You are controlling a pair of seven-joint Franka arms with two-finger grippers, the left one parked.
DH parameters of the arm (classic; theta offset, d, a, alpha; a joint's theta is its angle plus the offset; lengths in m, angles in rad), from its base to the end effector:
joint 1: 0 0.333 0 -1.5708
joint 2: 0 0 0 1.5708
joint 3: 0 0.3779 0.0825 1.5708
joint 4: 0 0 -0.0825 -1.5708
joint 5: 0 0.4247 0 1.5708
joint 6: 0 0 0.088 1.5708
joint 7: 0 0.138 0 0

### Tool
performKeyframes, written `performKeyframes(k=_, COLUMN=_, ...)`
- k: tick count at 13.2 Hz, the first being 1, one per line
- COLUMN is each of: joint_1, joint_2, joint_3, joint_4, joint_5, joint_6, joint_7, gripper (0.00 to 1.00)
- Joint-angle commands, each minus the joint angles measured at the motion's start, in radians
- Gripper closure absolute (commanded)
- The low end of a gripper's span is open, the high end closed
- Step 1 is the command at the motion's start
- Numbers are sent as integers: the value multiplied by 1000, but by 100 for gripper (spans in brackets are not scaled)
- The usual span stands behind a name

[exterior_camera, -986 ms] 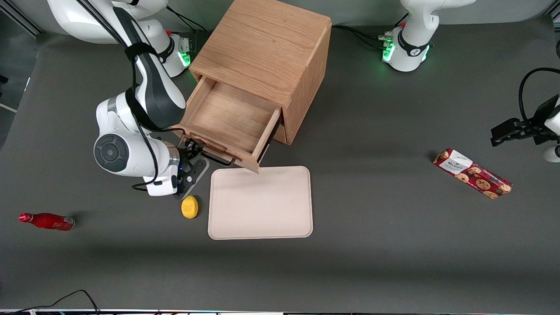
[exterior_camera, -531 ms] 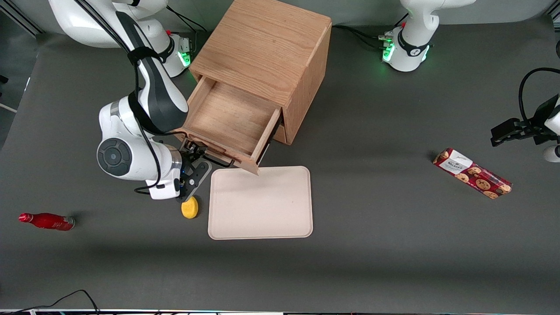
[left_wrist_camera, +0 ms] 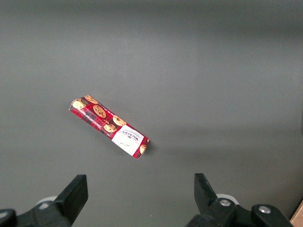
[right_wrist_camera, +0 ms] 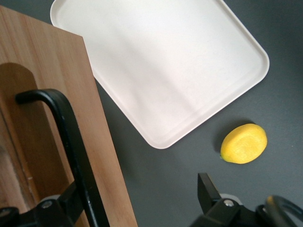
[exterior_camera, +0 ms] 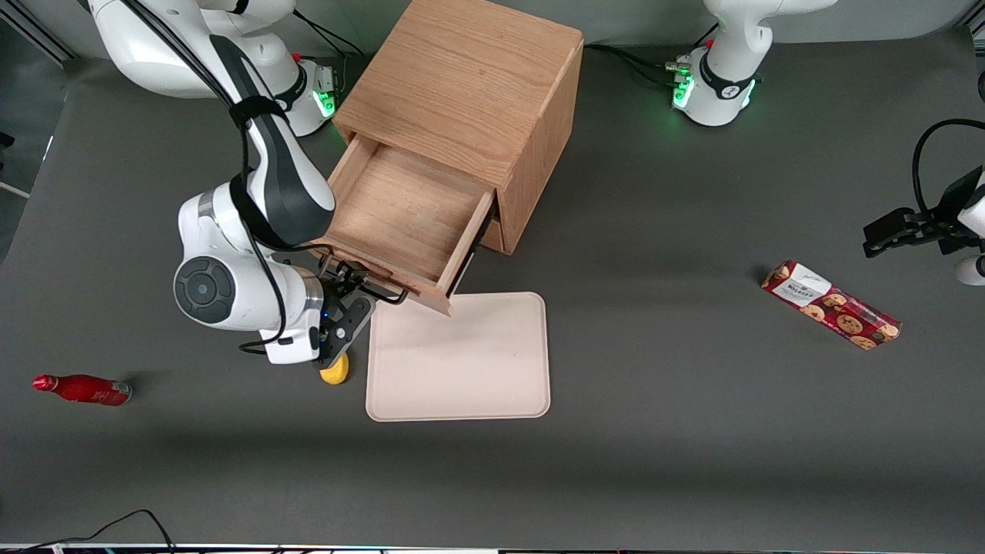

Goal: Open upper drawer
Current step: 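Pull the upper drawer outward from the cabinet with the right gripper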

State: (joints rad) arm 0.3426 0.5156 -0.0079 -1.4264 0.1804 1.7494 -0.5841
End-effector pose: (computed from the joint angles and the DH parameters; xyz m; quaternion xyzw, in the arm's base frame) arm 0.6957 0.2658 0.3934 -0.8994 -0.4180 0.0845 0.0960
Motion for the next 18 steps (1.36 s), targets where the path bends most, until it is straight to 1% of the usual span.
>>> performKeyframes(k=1, joint_1=-11, joint_2=34, joint_3=3, joint_4=58, joint_5=-4, joint_6=-4, joint_7=-25, gripper=0)
performKeyframes(k=13, joint_1=-51, joint_2=78, joint_3=6, joint_4=124, joint_5=-2, joint_6=-4, joint_7=-92, gripper=0)
performKeyframes(k=18, joint_1=-39, joint_2=21, joint_3=6, joint_4=119, joint_5=1, joint_6=-27, joint_7=-62, gripper=0)
